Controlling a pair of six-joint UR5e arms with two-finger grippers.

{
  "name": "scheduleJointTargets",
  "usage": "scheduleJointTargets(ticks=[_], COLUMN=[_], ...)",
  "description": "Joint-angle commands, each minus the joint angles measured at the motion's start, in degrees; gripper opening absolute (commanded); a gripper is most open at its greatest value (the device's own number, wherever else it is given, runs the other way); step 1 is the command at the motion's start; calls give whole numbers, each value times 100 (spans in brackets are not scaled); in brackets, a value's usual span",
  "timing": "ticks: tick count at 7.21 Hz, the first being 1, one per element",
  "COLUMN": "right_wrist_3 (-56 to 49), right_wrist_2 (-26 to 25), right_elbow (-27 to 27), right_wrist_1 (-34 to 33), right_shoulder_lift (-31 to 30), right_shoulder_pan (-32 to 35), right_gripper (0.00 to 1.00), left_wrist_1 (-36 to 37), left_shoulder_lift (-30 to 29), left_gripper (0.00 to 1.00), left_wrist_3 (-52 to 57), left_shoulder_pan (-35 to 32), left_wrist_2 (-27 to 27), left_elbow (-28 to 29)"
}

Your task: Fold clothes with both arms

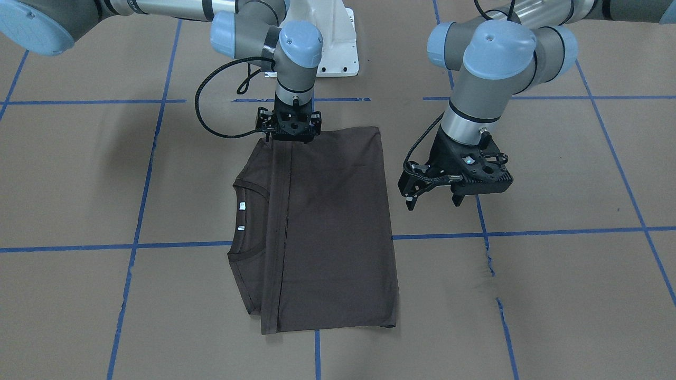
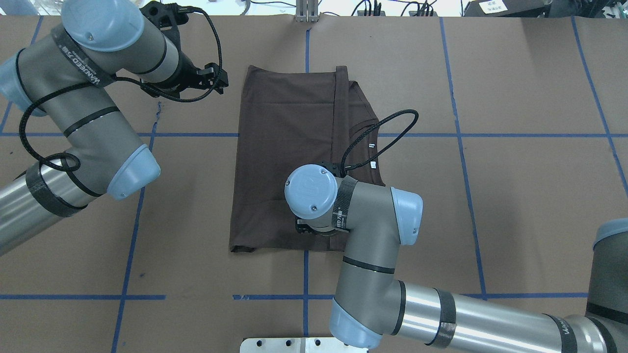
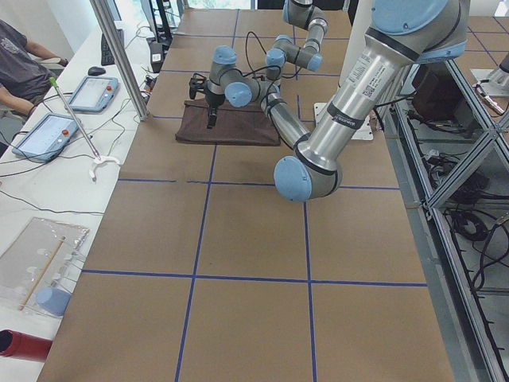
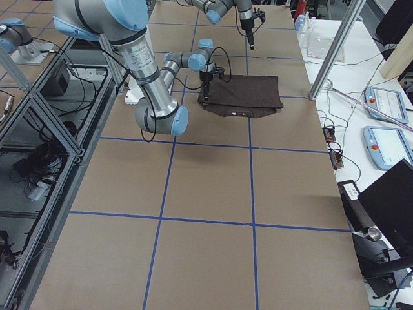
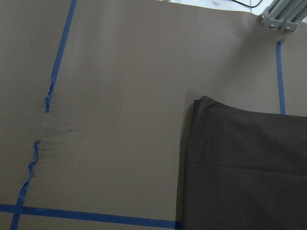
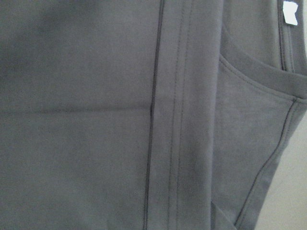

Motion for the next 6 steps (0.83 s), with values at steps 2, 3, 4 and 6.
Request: scheduleJointTargets(ticks=[2, 3, 4, 6], right_wrist_3=[-432, -432, -450, -669], right_wrist_2=[23, 23, 23, 32], right_elbow=[15, 6, 15, 41], right_wrist_1=[-468, -469, -469, -653], right_shoulder_lift=[-56, -74, -91, -92], right_shoulder_pan=[-5, -13, -5, 74], right_gripper=[100, 100, 100, 100], left_wrist_1=[-29, -37, -46, -55], left_shoulder_lift=[6, 6, 6, 6], left_gripper=[100, 100, 100, 100], left_wrist_3=[-39, -30, -30, -30], left_shoulder_pan=[89, 89, 89, 98], left_wrist_2=[3, 3, 3, 3], left_elbow=[40, 58, 58, 67])
